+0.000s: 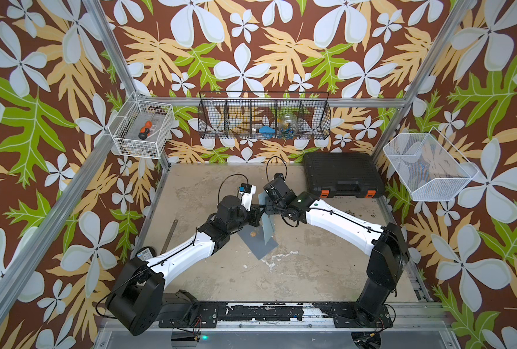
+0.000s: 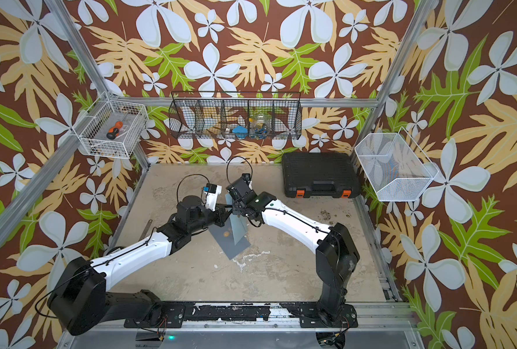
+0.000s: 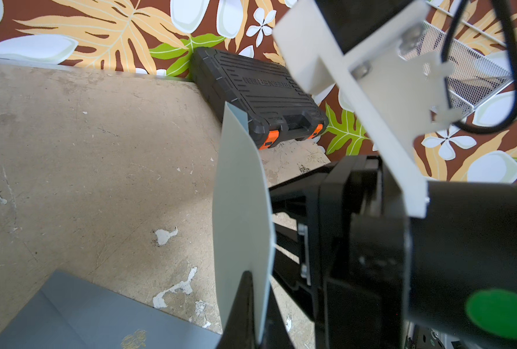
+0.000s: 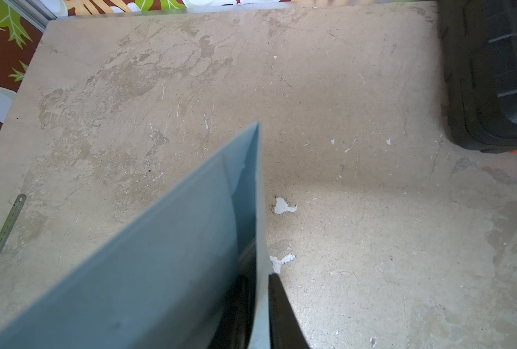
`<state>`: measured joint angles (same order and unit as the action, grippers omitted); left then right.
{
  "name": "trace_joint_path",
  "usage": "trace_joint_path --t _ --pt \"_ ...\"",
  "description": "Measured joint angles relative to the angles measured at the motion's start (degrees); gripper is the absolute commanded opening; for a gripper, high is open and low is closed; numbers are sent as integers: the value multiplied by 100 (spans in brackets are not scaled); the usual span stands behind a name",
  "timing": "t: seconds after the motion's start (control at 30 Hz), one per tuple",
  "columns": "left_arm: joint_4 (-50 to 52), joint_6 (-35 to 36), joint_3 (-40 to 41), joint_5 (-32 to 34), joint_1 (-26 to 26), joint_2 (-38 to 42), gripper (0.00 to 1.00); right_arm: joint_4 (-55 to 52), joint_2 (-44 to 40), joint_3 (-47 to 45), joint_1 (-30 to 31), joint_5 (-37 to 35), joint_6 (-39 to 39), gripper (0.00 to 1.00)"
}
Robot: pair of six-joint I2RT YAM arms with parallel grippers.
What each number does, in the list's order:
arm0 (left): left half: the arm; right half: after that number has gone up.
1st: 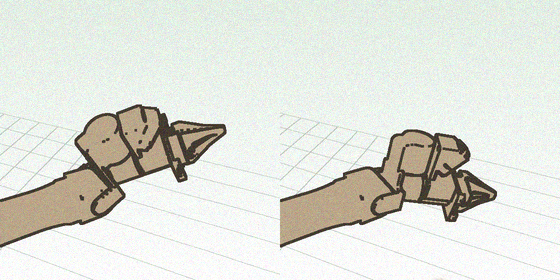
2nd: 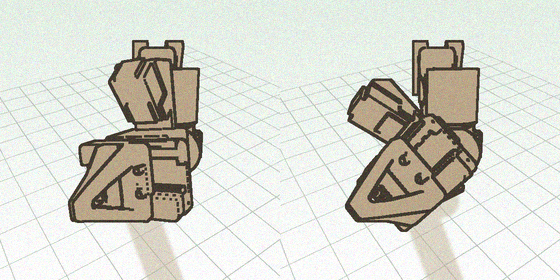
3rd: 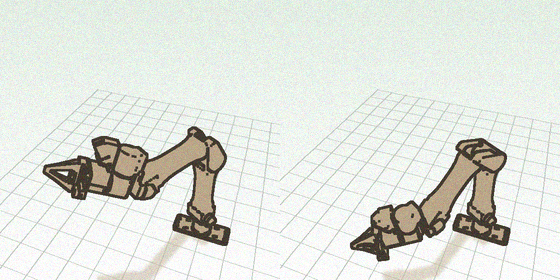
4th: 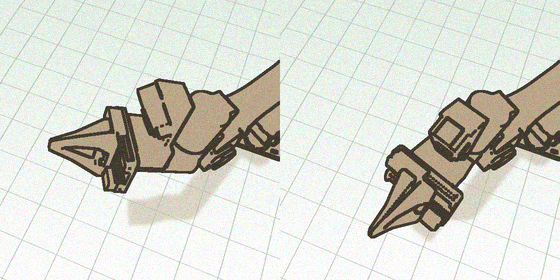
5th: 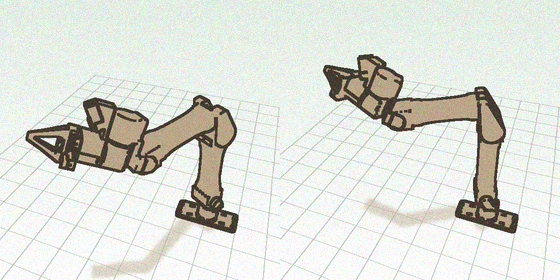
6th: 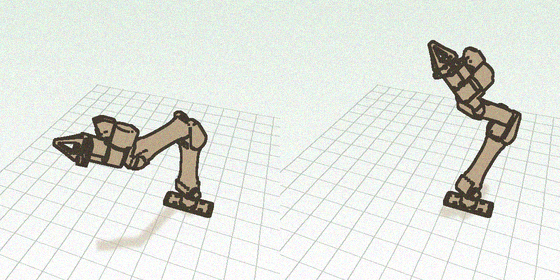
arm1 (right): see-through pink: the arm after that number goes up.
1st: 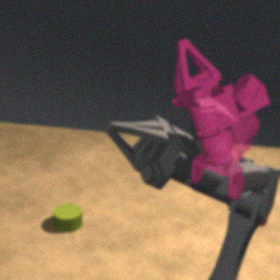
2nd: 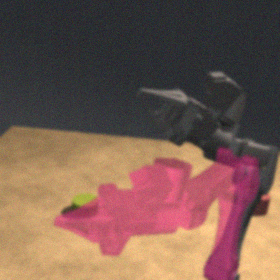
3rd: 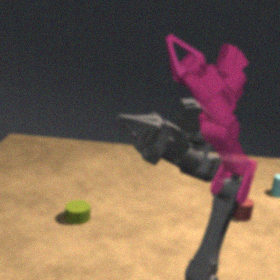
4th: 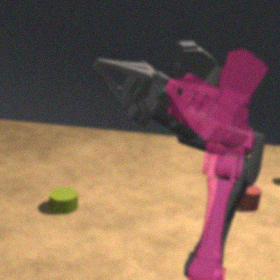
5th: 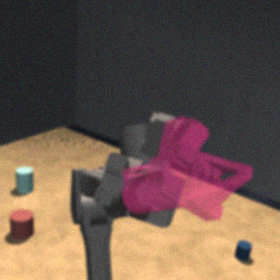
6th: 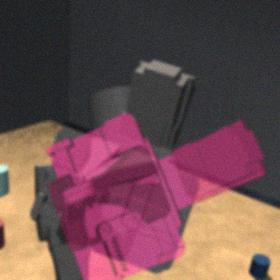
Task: Open the envelope
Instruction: Open the envelope flap on the envelope.
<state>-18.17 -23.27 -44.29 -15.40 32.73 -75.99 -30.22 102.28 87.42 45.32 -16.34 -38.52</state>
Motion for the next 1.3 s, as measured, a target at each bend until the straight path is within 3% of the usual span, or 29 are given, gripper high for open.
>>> trace_joint_path --t 0.27,0.83,1.1,1.3 --pt "-37 61 0 -26 7 -13 0 70 -13 -20 -4 28 -2 0" --pt "-92 61 0 -28 7 -35 0 74 -87 -72 -7 -4 37 0" --pt "-94 129 33 -4 7 105 0 74 -264 -122 -42 -13 568 0" --pt "-57 238 129 -83 7 278 0 345 -715 -693 -420 417 1126 10"
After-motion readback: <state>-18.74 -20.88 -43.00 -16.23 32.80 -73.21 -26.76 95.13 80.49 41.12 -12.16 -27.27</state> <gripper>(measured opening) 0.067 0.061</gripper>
